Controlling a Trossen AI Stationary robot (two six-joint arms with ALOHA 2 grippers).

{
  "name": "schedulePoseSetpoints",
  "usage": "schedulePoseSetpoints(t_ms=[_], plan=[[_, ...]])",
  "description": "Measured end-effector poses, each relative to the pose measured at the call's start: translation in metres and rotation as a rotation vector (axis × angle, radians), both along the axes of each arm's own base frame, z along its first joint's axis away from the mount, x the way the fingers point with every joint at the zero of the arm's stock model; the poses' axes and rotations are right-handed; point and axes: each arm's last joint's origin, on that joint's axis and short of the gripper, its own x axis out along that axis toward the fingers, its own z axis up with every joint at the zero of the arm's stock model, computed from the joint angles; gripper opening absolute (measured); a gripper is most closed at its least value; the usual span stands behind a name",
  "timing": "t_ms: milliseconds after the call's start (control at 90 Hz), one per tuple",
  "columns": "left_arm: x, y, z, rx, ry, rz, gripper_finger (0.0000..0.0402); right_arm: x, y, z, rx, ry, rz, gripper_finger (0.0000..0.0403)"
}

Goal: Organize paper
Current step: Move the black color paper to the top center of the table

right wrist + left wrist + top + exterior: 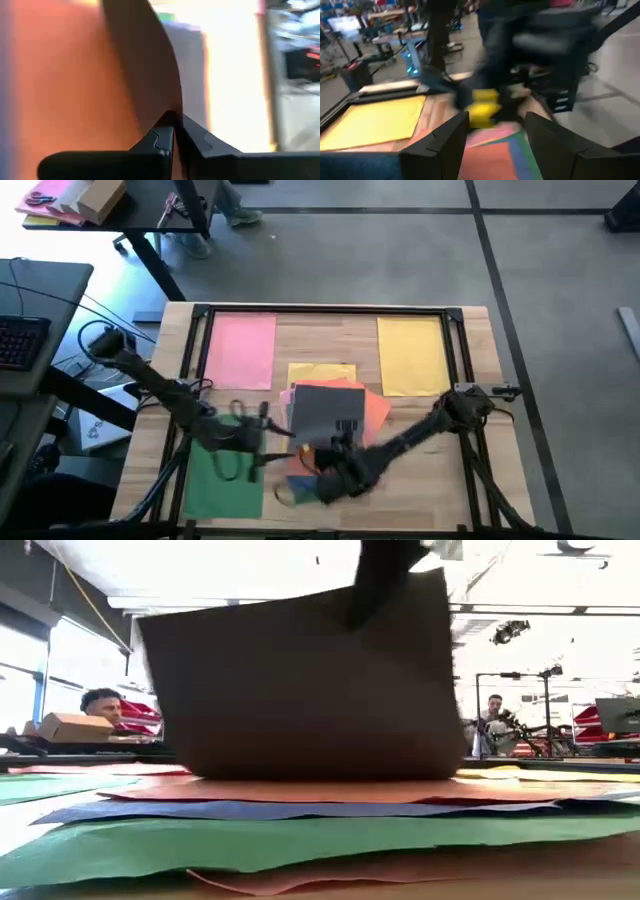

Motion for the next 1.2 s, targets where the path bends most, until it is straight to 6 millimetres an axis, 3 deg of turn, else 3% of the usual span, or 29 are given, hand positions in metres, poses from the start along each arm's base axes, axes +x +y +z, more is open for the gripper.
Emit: schedulePoseSetpoints(t_ms=[356,544,656,778,978,1200], plan=[[-0.032,-0.036,-0.016,0.092,0.067,-0.017,0.0186,0.04,-0.137,0.041,-0.3,0.075,-0.103,0.0],[-0.04,-0.039,-0.016,0.131,0.049,0.046,0.0186,0.051,-0.175,0.044,-0.34,0.034,-0.165,0.0],[-0.042,-0.041,-0.017,0.139,0.057,0.041,0.0186,0.058,-0.179,0.045,-0.298,-0.035,-0.168,0.0],[-0.043,-0.04,-0.019,0.137,0.073,0.049,0.0186,0.064,-0.17,0.026,-0.236,-0.008,-0.101,0.0],[-0.049,-0.045,-0.02,0.14,0.073,0.026,0.0186,0.057,-0.168,-0.036,-0.229,0.17,-0.03,0.0],[-0.051,-0.046,-0.019,0.159,0.066,0.032,0.0186,0.052,-0.135,-0.091,-0.26,0.257,0.202,0.0]])
